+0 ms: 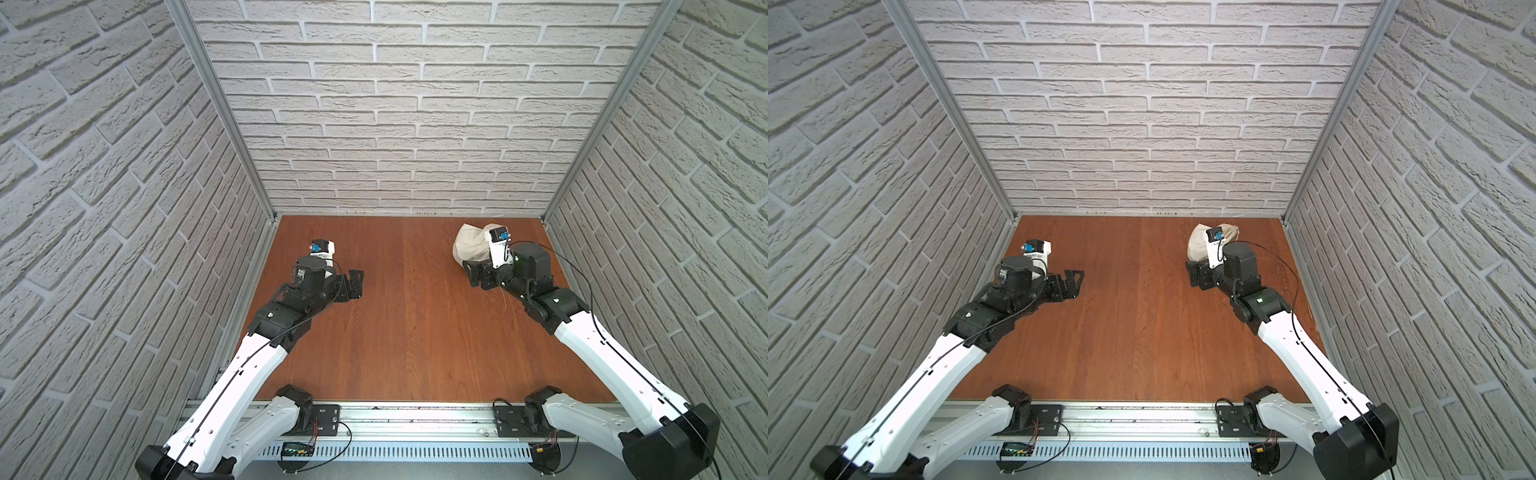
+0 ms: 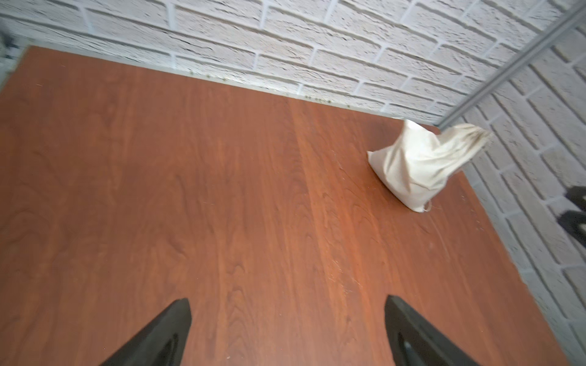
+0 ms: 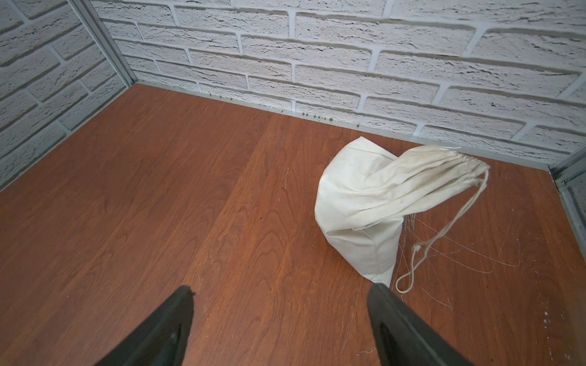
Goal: Close the soil bag
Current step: Reset both arms
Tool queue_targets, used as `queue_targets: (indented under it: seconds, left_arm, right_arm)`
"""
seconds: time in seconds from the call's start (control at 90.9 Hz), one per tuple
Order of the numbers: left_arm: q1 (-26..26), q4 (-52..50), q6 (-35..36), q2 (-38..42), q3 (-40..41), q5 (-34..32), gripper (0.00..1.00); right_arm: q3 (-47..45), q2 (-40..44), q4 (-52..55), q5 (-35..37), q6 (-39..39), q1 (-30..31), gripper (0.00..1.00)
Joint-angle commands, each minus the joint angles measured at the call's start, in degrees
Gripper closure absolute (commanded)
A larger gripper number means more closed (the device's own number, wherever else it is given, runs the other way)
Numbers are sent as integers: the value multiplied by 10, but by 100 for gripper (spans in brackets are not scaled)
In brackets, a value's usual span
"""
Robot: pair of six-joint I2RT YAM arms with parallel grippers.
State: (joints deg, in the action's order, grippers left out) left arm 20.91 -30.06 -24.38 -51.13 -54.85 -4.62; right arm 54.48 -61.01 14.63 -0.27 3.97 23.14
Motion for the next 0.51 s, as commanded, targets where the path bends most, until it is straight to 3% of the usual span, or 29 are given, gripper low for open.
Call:
queue_targets:
  seconds: [0.0,0.33,0.495]
  left_arm:
    - [-3,20,21,15,-8,-107,2]
    - [-24,69,53,-18,13,-165,2]
    - [-56,106,57,-22,44,-161,2]
  right_arm:
    - [-19,20,-26,22,-4,-8,10]
    - [-85,74,-53,94,22,-44,5]
    - [-135,71,-102,90,27,-65,3]
